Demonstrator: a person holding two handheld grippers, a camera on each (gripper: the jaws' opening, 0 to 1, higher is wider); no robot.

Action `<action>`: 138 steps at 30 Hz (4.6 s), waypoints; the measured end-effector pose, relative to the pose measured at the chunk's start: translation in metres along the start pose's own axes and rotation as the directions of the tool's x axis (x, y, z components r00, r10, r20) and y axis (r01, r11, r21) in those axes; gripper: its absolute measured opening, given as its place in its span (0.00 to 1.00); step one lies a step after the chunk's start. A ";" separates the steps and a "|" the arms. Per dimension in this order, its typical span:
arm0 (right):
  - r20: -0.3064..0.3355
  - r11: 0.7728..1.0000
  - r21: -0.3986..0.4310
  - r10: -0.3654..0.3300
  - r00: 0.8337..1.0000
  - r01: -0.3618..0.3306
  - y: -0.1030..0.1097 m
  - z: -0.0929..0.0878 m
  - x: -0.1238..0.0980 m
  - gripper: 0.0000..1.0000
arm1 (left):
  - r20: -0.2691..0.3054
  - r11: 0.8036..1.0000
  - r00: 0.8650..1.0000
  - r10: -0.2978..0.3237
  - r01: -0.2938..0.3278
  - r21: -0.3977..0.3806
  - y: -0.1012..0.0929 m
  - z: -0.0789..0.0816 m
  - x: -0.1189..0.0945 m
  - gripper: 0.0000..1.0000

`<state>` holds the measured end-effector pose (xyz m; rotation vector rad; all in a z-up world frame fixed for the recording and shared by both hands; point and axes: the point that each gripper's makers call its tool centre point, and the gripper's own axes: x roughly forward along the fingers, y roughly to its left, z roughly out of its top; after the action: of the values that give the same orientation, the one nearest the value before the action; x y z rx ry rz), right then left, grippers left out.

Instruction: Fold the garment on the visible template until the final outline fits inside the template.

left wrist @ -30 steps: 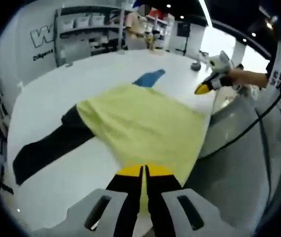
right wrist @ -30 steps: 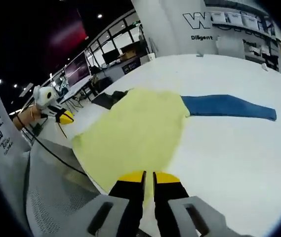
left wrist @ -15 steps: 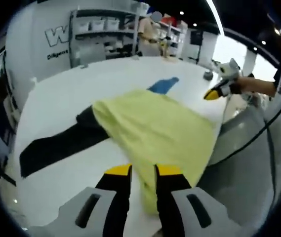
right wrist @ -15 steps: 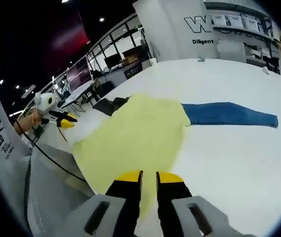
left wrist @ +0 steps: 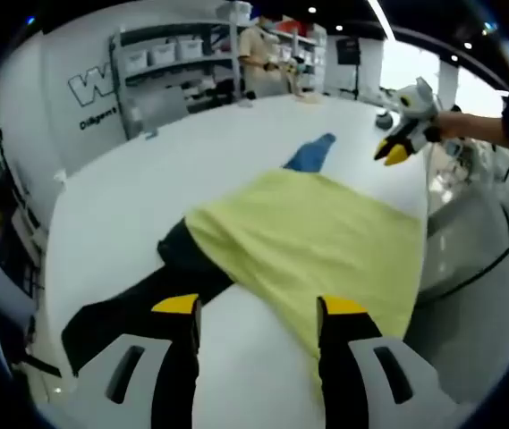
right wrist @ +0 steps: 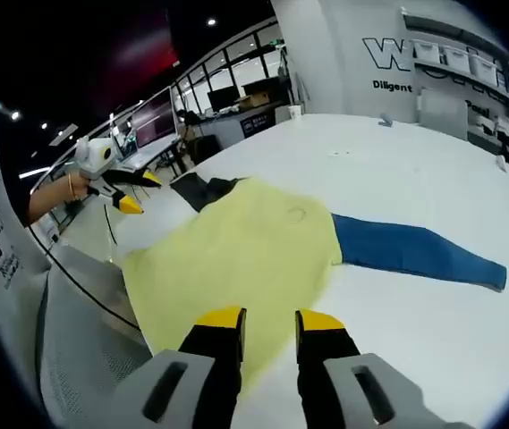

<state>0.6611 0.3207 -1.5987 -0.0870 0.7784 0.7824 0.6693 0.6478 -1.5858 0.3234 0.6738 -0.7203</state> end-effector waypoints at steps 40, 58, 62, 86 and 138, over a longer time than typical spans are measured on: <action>-0.178 0.949 -0.314 -0.050 0.983 -0.008 -0.119 0.078 0.095 0.30 | -0.070 0.984 0.997 0.038 -0.049 -0.173 0.108 0.016 0.108 0.42; -0.283 0.928 -0.372 -0.076 0.956 -0.036 -0.152 0.060 0.135 0.16 | -0.132 0.973 0.991 0.019 -0.048 -0.224 0.117 -0.006 0.136 0.31; -0.289 0.938 -0.342 -0.049 0.956 -0.056 -0.153 0.053 0.138 0.12 | -0.126 0.973 0.991 0.032 -0.060 -0.225 0.115 -0.008 0.136 0.29; -0.207 0.914 -0.406 -0.106 0.973 0.013 -0.155 0.072 0.098 0.00 | -0.022 0.986 0.997 0.070 -0.073 -0.152 0.135 0.026 0.093 0.00; -0.098 0.997 -0.070 -0.040 0.994 0.034 -0.033 -0.042 0.017 0.03 | 0.008 0.990 0.990 0.139 -0.139 -0.008 0.033 -0.033 -0.006 0.13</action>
<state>0.6655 0.2930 -1.6472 -0.2020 0.8421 0.7737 0.6741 0.6901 -1.6047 0.3565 0.6389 -0.5862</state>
